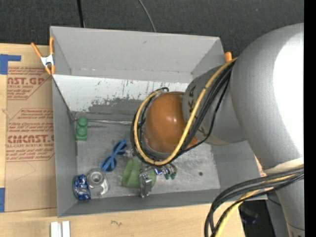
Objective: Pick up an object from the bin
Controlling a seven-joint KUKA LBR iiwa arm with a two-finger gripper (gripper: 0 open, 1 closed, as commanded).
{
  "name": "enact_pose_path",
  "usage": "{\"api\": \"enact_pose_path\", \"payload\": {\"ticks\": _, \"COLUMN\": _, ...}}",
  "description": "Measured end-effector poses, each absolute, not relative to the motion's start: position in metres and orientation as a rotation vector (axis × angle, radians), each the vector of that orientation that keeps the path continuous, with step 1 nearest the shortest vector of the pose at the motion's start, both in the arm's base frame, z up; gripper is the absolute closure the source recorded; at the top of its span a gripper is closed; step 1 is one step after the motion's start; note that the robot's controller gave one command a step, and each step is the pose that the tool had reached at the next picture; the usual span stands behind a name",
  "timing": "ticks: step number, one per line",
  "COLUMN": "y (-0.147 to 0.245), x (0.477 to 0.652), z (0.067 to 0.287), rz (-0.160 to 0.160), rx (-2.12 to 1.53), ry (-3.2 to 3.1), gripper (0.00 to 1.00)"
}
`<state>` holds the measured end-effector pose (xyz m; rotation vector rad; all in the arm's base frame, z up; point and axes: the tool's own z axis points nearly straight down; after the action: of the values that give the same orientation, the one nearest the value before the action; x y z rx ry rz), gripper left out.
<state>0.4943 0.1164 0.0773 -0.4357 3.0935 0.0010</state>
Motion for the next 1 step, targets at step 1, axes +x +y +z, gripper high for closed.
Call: {"api": "enact_pose_path", "payload": {"ticks": 1, "y": 0.1164, "x": 0.4950, "z": 0.0780, "rz": 0.002, "rx": -0.433, "ry": 3.091, "gripper": 1.00}}
